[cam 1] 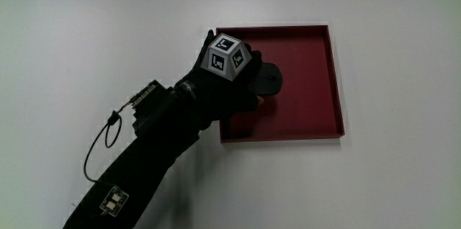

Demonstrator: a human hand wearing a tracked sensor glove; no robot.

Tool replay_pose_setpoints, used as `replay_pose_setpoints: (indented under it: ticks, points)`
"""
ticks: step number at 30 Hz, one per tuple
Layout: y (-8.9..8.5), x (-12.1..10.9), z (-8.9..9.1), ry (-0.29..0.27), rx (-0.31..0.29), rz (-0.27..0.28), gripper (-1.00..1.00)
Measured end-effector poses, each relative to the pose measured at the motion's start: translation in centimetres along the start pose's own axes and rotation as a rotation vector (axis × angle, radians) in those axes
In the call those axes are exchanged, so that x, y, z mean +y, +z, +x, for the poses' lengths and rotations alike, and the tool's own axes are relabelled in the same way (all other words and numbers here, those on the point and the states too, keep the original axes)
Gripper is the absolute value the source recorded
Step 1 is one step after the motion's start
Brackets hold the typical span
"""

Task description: Place mouse into plate

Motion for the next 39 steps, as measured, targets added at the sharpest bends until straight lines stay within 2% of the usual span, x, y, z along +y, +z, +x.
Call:
replay_pose_setpoints:
  ticks: [4, 8, 9, 15, 17, 21, 32, 39]
  points:
    - [-1.1, 0.7, 0.1, 0.012, 0.038, -0.019, 0.0]
    - [-2.1, 1.4, 0.0, 0.017, 0.052, -0.03, 0.0]
    - [-2.1, 1.3, 0.2, 0.027, 0.052, -0.047, 0.0]
    - [-3.4, 2.2, -0.1, 0.023, 0.061, -0.053, 0.0]
    - [-4.0, 2.6, -0.2, 0.023, 0.06, -0.075, 0.0]
    - [-4.4, 2.7, -0.2, 0.02, 0.078, -0.087, 0.0]
    - [-5.0, 3.1, -0.4, 0.029, 0.069, -0.111, 0.0]
    - [-5.2, 3.0, -0.5, 0.036, 0.081, -0.119, -0.41]
